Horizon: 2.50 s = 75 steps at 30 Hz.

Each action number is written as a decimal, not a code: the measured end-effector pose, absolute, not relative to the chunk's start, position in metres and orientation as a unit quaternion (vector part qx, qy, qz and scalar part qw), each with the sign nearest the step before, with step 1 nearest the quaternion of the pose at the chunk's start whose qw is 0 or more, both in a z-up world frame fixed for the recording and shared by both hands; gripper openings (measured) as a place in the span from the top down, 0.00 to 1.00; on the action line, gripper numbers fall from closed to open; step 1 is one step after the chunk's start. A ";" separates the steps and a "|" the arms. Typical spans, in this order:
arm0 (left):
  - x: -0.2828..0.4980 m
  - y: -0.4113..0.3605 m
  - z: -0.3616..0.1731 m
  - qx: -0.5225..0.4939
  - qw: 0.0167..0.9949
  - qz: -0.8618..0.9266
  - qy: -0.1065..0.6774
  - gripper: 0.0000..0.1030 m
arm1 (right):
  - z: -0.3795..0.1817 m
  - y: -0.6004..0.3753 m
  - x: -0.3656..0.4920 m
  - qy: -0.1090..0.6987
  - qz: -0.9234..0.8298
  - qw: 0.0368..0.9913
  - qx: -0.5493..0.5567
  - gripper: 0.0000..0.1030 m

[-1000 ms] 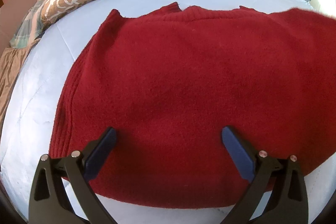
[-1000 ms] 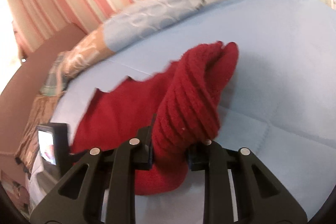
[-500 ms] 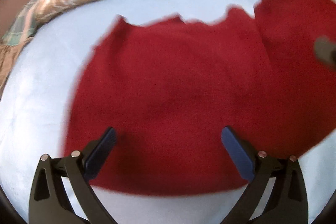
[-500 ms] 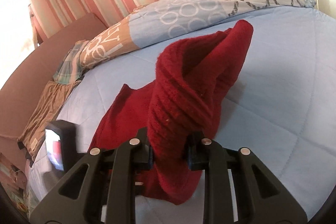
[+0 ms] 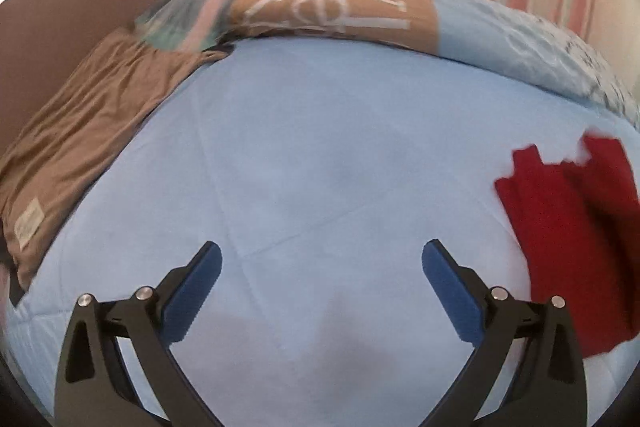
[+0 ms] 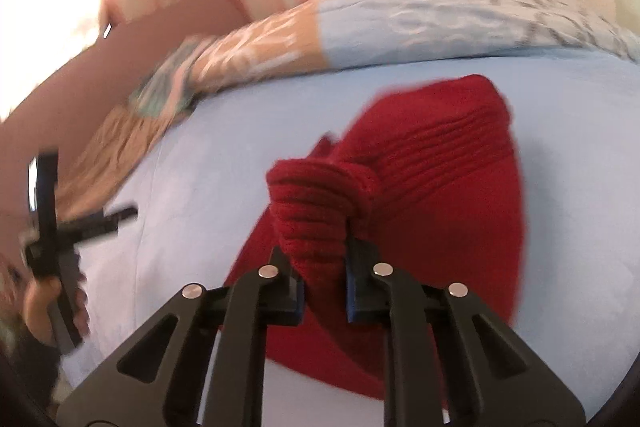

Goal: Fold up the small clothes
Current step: 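Lift the held side edge with the right gripper and fold it over toward the left gripper, then open the right gripper to release the folded side, then grasp the other side edge with the left gripper and fold it over toward the right gripper, then open the left gripper to release the folded side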

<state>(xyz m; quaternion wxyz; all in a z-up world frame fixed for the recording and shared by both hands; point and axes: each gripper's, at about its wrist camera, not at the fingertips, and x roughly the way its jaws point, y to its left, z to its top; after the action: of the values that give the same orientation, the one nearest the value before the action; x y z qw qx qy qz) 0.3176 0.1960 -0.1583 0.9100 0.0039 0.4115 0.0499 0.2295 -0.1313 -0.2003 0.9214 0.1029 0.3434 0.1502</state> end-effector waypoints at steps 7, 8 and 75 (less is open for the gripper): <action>0.303 0.189 -0.172 -0.009 0.905 0.037 0.423 0.02 | -0.256 -0.061 0.219 0.415 0.184 0.891 -0.012 0.86; 0.300 0.185 -0.173 -0.008 0.905 0.034 0.424 0.02 | -0.261 -0.061 0.217 0.417 0.185 0.890 -0.020 0.86; 0.251 0.027 -0.199 0.142 0.889 -0.091 0.425 0.38 | -0.196 -0.164 0.235 0.380 0.134 0.915 0.028 0.40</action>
<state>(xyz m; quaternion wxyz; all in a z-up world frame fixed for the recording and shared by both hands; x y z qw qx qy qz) 0.2515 0.0270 -0.1994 0.8892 0.1424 0.4253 -0.0909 0.2349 -0.1640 -0.1958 0.9146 0.0284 0.3803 0.1344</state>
